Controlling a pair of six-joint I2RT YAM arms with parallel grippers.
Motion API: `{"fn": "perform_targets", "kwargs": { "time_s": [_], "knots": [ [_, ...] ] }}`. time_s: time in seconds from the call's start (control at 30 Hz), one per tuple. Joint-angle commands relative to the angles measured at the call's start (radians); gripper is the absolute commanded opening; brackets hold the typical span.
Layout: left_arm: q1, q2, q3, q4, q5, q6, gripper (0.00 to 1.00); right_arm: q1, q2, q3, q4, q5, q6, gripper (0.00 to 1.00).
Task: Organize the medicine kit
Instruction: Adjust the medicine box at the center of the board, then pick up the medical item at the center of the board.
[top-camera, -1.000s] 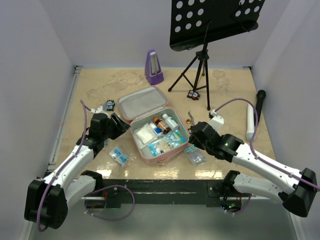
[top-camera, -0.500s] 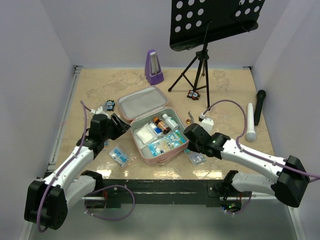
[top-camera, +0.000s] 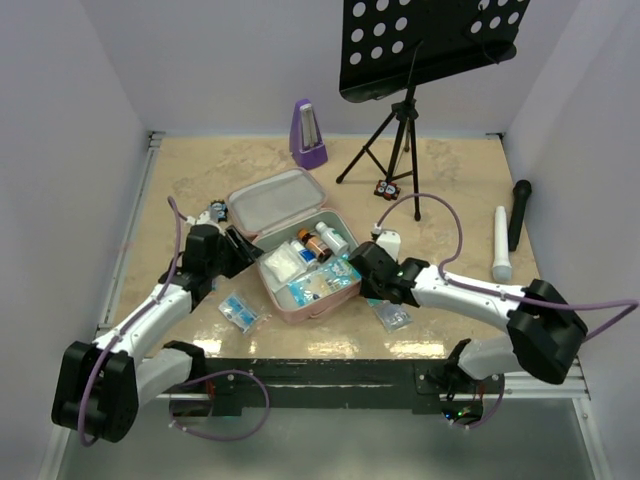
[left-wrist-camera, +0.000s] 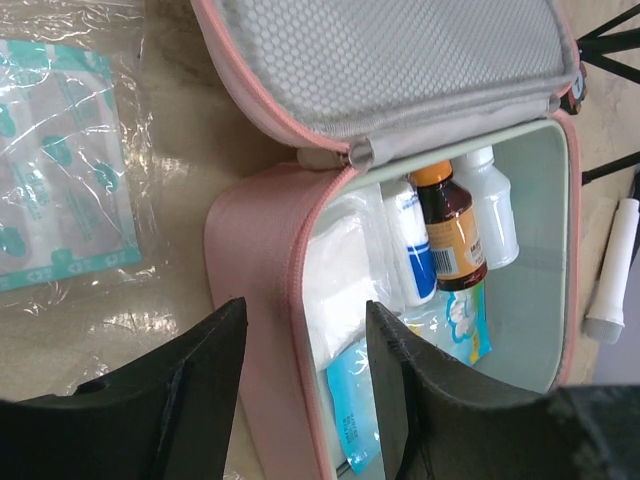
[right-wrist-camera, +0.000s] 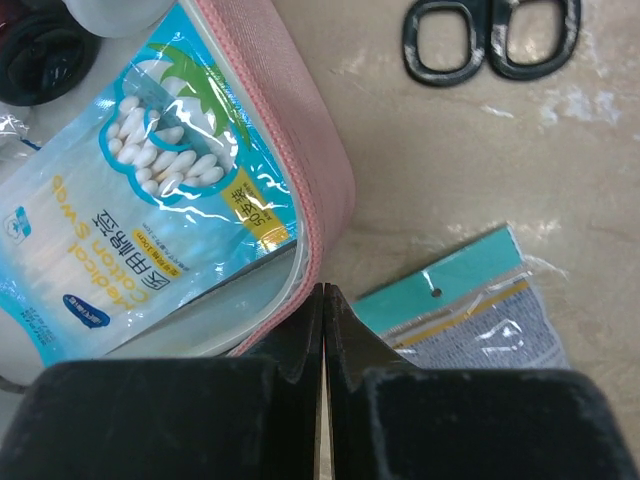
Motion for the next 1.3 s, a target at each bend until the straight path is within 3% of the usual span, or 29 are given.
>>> {"fn": "perform_targets", "kwargs": {
  "time_s": [0.0, 0.23, 0.4, 0.43, 0.53, 0.6, 0.87, 1.03, 1.27],
  "knots": [
    [0.001, 0.050, 0.078, 0.027, -0.016, -0.003, 0.55, 0.002, 0.065, 0.095, 0.165, -0.002, -0.073, 0.00],
    [0.001, 0.142, 0.170, -0.008, -0.050, 0.020, 0.55, -0.009, 0.164, 0.190, 0.179, 0.020, -0.184, 0.00],
    [0.001, 0.112, 0.210, -0.079, -0.106, 0.046, 0.55, -0.009, 0.079, 0.131, 0.145, 0.006, -0.201, 0.00],
    [0.001, 0.092, 0.207, -0.083, -0.116, 0.046, 0.55, -0.009, 0.060, 0.111, 0.133, 0.008, -0.202, 0.04],
    [0.001, 0.021, 0.175, -0.070, -0.149, 0.029, 0.55, -0.009, -0.009, 0.040, 0.094, 0.003, -0.170, 0.34],
    [0.002, -0.010, 0.149, -0.057, -0.150, 0.008, 0.56, -0.009, -0.055, 0.020, 0.094, 0.012, -0.146, 0.45],
    [0.001, -0.049, 0.111, -0.056, -0.099, -0.006, 0.56, -0.005, -0.024, -0.021, 0.039, 0.070, 0.011, 0.50],
    [0.001, -0.073, 0.076, -0.044, -0.068, -0.008, 0.56, -0.005, -0.026, -0.049, -0.002, 0.092, 0.083, 0.61],
    [0.001, -0.083, 0.046, -0.007, -0.013, -0.015, 0.56, -0.005, -0.023, -0.063, -0.042, 0.080, 0.131, 0.63]
  ]
}}
